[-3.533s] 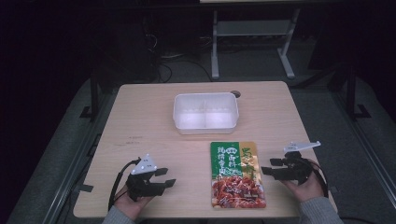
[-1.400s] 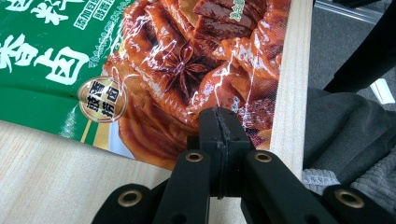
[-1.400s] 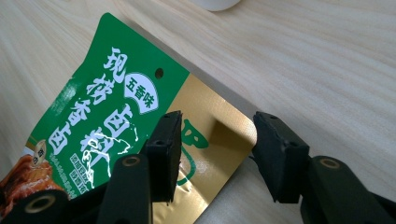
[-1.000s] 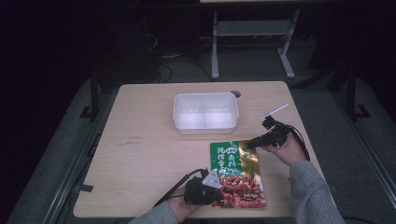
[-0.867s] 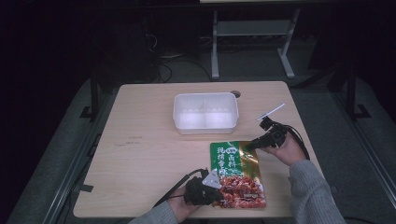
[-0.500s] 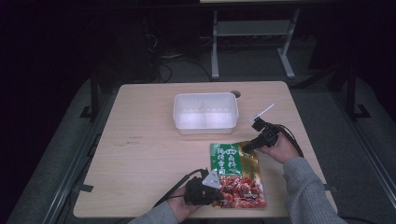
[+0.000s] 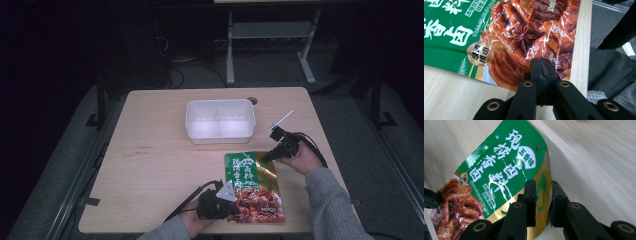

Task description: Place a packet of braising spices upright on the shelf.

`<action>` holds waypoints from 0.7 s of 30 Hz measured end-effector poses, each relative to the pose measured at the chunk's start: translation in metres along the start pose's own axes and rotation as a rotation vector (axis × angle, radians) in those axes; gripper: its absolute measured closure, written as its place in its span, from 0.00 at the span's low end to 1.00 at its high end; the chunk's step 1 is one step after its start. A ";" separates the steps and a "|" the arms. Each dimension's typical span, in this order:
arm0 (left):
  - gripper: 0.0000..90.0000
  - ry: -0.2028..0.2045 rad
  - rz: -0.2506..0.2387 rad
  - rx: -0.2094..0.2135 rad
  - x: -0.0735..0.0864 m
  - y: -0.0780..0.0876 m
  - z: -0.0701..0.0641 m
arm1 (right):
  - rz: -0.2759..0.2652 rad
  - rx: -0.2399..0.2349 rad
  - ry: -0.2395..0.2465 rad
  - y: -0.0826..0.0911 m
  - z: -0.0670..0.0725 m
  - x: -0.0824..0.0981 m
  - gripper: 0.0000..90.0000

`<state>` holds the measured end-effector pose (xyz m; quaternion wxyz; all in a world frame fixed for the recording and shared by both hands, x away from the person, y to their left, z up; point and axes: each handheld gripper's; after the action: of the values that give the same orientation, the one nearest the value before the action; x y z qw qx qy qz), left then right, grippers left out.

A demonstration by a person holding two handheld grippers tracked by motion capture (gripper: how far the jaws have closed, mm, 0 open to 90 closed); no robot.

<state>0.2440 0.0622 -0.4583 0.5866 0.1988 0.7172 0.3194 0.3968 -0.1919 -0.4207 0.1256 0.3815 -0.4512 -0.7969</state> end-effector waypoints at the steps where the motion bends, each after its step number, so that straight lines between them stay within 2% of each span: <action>1: 1.00 -0.001 0.001 -0.002 0.000 0.000 0.000 | 0.017 0.008 0.008 -0.002 0.002 -0.003 0.84; 4: 1.00 0.001 -0.001 -0.003 0.000 0.000 0.000 | 0.032 0.019 0.015 -0.007 0.003 -0.005 0.82; 6: 1.00 -0.002 -0.003 -0.003 0.000 0.000 0.000 | 0.062 0.033 0.011 -0.014 0.002 -0.006 0.81; 11: 1.00 0.000 -0.006 -0.002 0.000 0.000 0.000 | 0.080 0.052 0.001 -0.021 0.000 -0.007 0.82; 13: 0.99 0.003 -0.007 -0.004 0.001 0.000 0.000 | 0.091 0.063 -0.006 -0.023 0.000 -0.007 0.85; 14: 0.99 0.001 -0.008 -0.007 0.000 0.000 0.000 | 0.099 0.087 -0.008 -0.024 -0.001 -0.007 0.91; 21: 0.91 0.004 -0.005 -0.008 0.000 0.001 -0.001 | 0.077 0.063 -0.016 -0.018 -0.001 -0.007 0.99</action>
<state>0.2431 0.0628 -0.4577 0.5868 0.1939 0.7176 0.3211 0.4052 -0.1787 -0.4321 0.1407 0.3614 -0.4914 -0.7798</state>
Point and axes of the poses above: each handheld gripper's, and its own axes: y roughly backward along the jaws, x roughly out of its underside, z roughly to its left, and after that the axes turned 8 degrees about -z, right-handed
